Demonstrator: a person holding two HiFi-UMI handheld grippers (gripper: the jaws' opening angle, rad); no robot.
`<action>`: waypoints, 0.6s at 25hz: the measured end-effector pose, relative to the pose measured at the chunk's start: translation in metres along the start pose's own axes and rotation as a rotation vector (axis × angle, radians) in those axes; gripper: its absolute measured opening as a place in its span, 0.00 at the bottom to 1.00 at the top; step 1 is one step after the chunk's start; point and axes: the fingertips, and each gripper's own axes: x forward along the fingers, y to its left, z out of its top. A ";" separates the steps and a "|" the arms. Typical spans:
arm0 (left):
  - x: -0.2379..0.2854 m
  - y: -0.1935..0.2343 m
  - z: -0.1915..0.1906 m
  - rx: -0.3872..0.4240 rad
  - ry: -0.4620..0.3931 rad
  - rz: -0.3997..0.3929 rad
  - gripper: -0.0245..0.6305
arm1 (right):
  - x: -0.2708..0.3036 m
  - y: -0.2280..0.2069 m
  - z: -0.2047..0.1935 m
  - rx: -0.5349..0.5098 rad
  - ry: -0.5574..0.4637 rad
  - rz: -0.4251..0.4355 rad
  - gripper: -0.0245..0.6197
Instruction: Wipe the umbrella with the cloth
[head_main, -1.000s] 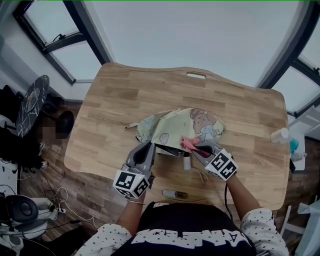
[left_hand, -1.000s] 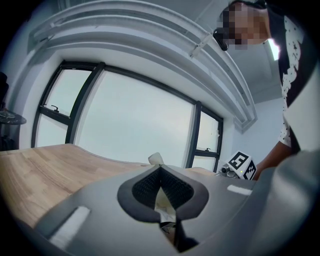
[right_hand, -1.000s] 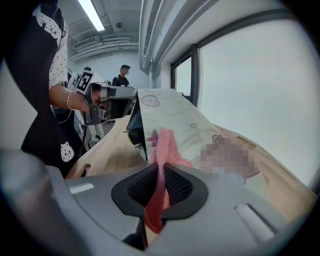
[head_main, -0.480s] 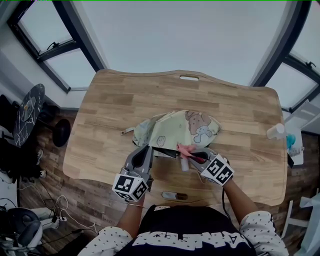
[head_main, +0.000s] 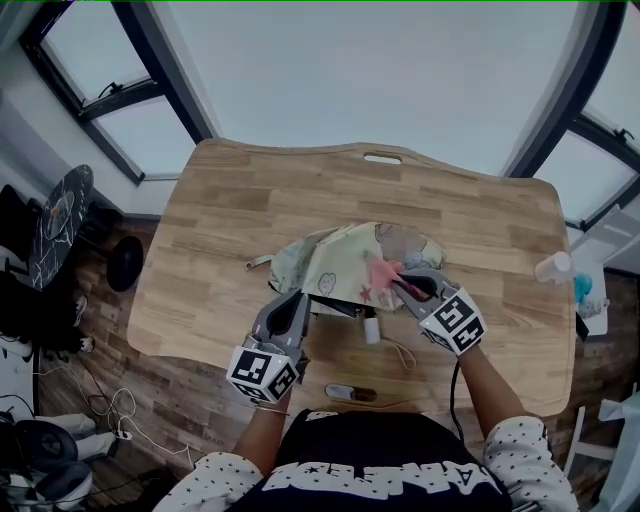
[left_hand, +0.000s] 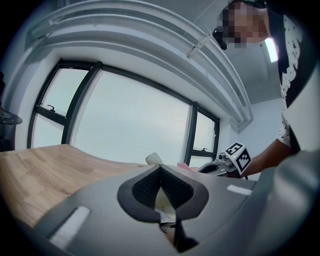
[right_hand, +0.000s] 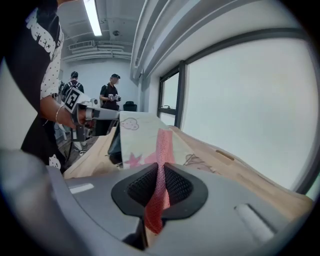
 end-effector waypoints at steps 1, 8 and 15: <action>0.000 0.000 0.000 0.003 0.002 -0.002 0.04 | 0.000 -0.012 0.003 0.003 -0.006 -0.029 0.11; 0.000 0.003 -0.002 0.014 0.018 -0.010 0.04 | 0.000 -0.080 0.009 -0.012 0.016 -0.183 0.11; 0.000 0.002 -0.003 0.013 0.025 -0.023 0.04 | 0.009 -0.097 -0.015 -0.006 0.091 -0.202 0.11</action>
